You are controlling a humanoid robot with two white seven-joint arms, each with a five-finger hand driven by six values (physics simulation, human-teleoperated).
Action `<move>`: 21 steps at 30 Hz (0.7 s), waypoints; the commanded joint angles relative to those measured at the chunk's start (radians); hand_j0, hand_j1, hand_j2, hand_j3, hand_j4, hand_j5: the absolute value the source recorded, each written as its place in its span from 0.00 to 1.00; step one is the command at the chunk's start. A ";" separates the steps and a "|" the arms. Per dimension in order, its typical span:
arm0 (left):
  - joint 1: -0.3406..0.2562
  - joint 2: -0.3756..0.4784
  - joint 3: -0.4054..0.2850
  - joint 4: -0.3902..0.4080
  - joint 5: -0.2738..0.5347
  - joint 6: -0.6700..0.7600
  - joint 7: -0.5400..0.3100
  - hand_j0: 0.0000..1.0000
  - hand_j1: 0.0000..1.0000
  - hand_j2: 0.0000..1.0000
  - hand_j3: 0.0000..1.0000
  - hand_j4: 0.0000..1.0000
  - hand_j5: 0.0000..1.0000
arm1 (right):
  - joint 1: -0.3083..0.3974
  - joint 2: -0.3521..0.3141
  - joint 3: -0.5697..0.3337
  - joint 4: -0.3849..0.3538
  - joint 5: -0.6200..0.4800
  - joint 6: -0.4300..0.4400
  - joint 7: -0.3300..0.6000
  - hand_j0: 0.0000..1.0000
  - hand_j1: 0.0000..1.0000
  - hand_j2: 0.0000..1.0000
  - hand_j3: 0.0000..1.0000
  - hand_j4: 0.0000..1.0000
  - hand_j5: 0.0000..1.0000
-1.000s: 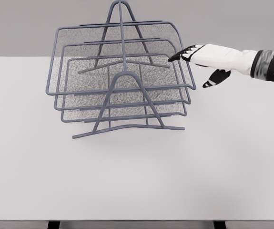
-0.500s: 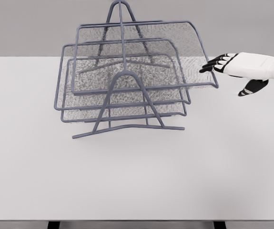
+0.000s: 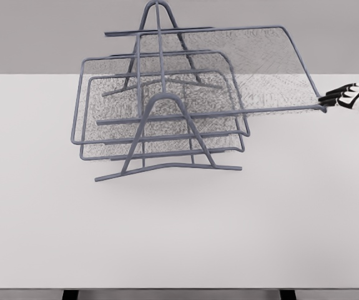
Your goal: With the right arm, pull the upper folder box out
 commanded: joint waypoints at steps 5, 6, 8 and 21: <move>-0.003 0.000 0.001 0.000 0.000 0.000 -0.001 1.00 1.00 1.00 1.00 1.00 1.00 | 0.012 -0.038 -0.042 0.040 -0.060 -0.002 0.000 1.00 1.00 1.00 1.00 1.00 1.00; 0.000 0.000 0.001 0.000 0.000 0.000 0.001 1.00 1.00 1.00 1.00 1.00 1.00 | 0.012 -0.040 -0.053 0.038 -0.068 -0.002 0.000 1.00 1.00 1.00 1.00 1.00 1.00; 0.000 0.000 -0.001 0.000 0.000 0.000 -0.001 1.00 1.00 1.00 1.00 1.00 1.00 | 0.014 -0.036 -0.107 0.029 -0.137 -0.002 0.000 1.00 1.00 1.00 1.00 1.00 1.00; 0.000 0.000 0.001 0.000 0.000 0.000 -0.001 1.00 1.00 1.00 1.00 1.00 1.00 | -0.117 0.255 -0.045 -0.186 -0.309 -0.002 0.000 1.00 1.00 1.00 1.00 1.00 1.00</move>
